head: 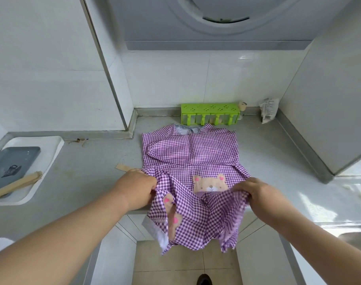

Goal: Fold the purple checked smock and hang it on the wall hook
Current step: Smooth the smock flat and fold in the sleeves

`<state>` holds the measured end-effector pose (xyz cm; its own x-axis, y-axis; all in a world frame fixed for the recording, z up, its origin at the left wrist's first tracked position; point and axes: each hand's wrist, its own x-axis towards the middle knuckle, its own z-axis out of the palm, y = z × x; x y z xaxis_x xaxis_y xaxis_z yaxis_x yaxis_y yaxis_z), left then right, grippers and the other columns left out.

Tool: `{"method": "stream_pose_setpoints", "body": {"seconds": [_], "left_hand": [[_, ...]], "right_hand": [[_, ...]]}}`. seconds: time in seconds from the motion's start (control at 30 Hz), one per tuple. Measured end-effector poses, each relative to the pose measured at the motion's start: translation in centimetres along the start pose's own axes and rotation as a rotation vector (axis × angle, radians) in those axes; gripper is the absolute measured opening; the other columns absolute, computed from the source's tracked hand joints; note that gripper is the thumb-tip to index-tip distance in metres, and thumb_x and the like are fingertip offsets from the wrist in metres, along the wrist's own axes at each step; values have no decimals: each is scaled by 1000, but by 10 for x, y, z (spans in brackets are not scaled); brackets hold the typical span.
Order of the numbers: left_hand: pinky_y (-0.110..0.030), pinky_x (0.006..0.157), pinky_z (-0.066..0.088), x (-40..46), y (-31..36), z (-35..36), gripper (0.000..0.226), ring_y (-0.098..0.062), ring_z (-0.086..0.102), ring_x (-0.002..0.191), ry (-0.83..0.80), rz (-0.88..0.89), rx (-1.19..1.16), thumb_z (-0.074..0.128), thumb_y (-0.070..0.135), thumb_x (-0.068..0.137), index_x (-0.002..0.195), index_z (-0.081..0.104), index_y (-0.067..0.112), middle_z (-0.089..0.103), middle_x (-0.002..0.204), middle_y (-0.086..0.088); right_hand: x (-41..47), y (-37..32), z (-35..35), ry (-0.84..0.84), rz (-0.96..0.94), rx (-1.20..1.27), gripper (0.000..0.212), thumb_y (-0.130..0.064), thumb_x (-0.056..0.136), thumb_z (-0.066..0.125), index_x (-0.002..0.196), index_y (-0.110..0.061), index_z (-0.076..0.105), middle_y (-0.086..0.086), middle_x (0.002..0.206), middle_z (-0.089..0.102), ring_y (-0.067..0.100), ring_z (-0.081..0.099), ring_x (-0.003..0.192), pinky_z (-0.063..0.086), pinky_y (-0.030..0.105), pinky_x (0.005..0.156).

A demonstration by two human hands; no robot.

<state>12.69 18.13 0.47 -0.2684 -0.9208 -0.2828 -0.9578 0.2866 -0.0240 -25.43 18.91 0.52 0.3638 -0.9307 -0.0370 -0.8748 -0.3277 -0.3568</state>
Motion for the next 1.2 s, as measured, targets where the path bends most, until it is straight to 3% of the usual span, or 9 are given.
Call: {"method": "stream_pose_setpoints", "body": {"seconds": [0.17,0.33,0.47,0.57,0.63,0.77,0.87,1.0,1.2], "left_hand": [[-39,107,38,5,7,9,23,-19,57,108,-130,-9,188,45,38,98,100,66,30,63,109,8],[-35,99,37,8,6,14,25,-16,48,113,-55,173,92,50,33,100,112,71,31,57,118,12],[-36,95,58,2,17,-2,29,-16,73,102,-214,-184,-921,47,30,108,108,76,34,78,105,9],[-55,98,60,11,8,-7,27,-37,75,98,-53,-576,-1438,54,26,108,107,76,11,80,101,-15],[-53,87,65,12,1,-8,30,-43,75,92,-6,-751,-1609,58,25,107,106,75,0,80,87,-19],[-58,95,61,10,-16,5,29,-40,76,97,-6,-765,-1555,51,24,109,117,74,8,81,96,-17],[-44,85,61,9,-22,7,27,-36,75,94,46,-662,-1407,48,12,108,107,75,13,81,90,-12],[-38,83,53,5,-21,6,24,-39,73,103,-115,-534,-1276,52,12,102,104,76,11,81,91,-10],[-43,102,54,5,-11,4,26,-28,76,103,-261,-429,-1216,60,25,97,111,77,12,82,103,-5]], "right_hand": [[5,8,12,-231,-25,-111,36,-8,94,64,113,-37,70,-17,114,50,7,59,98,48,17,81],[5,12,20,-325,-121,-284,22,-48,94,67,105,-29,70,-17,103,44,4,52,91,40,16,74],[16,8,-5,-310,-5,99,55,-73,92,49,92,-25,76,-17,94,65,3,62,86,49,22,77],[33,2,-37,203,396,801,40,-46,106,49,86,-21,72,-3,81,72,15,65,78,48,30,72],[43,9,-53,460,609,915,35,-30,112,46,89,-14,67,2,84,66,14,53,69,38,28,63],[47,37,-47,376,697,684,32,-25,107,48,95,0,63,19,92,68,23,53,72,37,35,68],[40,40,-35,285,683,638,21,-16,106,46,102,-13,66,12,110,70,29,62,99,46,42,93],[36,34,-27,208,659,663,37,-1,104,36,124,-11,66,8,118,68,29,60,111,45,54,110],[27,22,-25,-26,632,732,20,-13,105,48,105,-11,68,12,104,75,33,69,100,53,52,98]]}}
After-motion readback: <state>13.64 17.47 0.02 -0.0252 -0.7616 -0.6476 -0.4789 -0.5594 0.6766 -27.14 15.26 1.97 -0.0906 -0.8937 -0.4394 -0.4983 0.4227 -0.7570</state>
